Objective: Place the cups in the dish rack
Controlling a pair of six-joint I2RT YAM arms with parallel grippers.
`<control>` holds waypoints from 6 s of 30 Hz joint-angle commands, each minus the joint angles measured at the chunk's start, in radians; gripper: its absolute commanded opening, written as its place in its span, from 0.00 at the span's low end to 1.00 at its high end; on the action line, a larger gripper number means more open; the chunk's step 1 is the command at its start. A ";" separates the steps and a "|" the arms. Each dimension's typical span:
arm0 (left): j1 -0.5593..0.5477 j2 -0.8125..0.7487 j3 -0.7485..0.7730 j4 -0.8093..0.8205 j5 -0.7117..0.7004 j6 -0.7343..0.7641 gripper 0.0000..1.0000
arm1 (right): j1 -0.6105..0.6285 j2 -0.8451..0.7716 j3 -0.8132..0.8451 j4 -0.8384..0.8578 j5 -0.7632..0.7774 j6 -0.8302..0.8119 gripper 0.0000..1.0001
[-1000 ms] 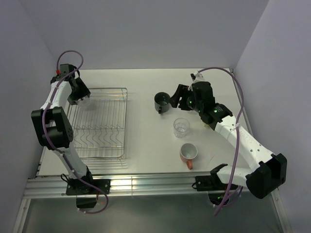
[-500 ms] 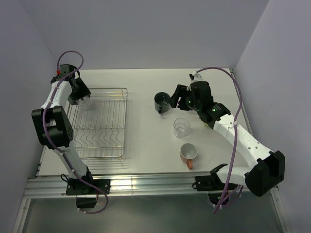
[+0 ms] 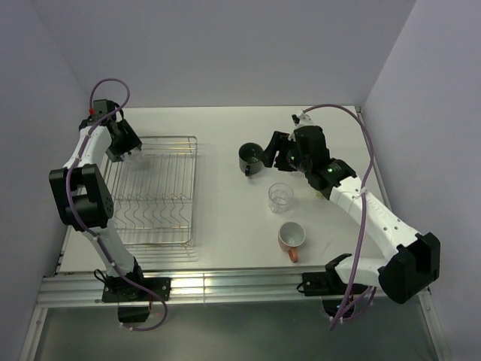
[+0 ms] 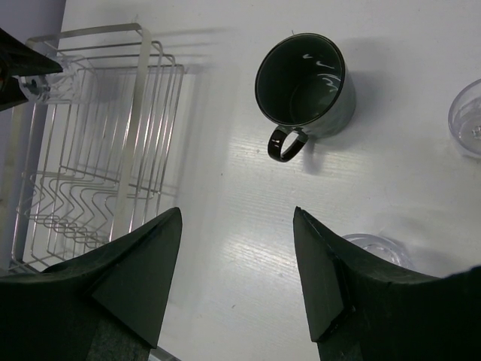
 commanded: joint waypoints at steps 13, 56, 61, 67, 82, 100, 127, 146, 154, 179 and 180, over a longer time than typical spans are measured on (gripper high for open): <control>0.003 -0.006 -0.072 0.032 -0.029 0.011 0.63 | -0.003 0.025 0.022 0.033 -0.019 -0.006 0.69; -0.020 -0.325 0.033 -0.004 -0.148 0.005 0.88 | 0.040 0.128 0.157 -0.075 0.096 -0.052 0.70; -0.126 -0.429 0.030 0.034 -0.045 0.005 0.88 | 0.095 0.294 0.331 -0.157 0.209 -0.091 0.70; -0.284 -0.602 -0.096 0.147 0.101 0.011 0.88 | 0.115 0.482 0.471 -0.193 0.286 -0.107 0.63; -0.318 -0.796 -0.297 0.217 0.211 0.039 0.89 | 0.138 0.784 0.685 -0.250 0.308 -0.123 0.60; -0.318 -0.801 -0.352 0.235 0.227 0.025 0.88 | 0.148 0.935 0.738 -0.267 0.300 -0.135 0.40; -0.320 -0.764 -0.605 0.897 0.794 -0.348 0.92 | 0.074 0.048 0.164 0.311 -0.474 0.085 0.00; -0.425 -0.655 -0.653 1.287 0.957 -0.558 0.99 | 0.020 -0.059 -0.078 0.970 -0.643 0.485 0.00; -0.499 -0.600 -0.624 1.350 0.966 -0.590 0.99 | 0.019 -0.026 -0.095 1.109 -0.657 0.564 0.00; -0.565 -0.560 -0.658 1.487 0.978 -0.679 0.99 | 0.020 0.023 -0.150 1.360 -0.656 0.666 0.00; -0.574 -0.558 -0.658 1.485 0.975 -0.681 0.99 | 0.020 0.023 -0.150 1.358 -0.654 0.658 0.00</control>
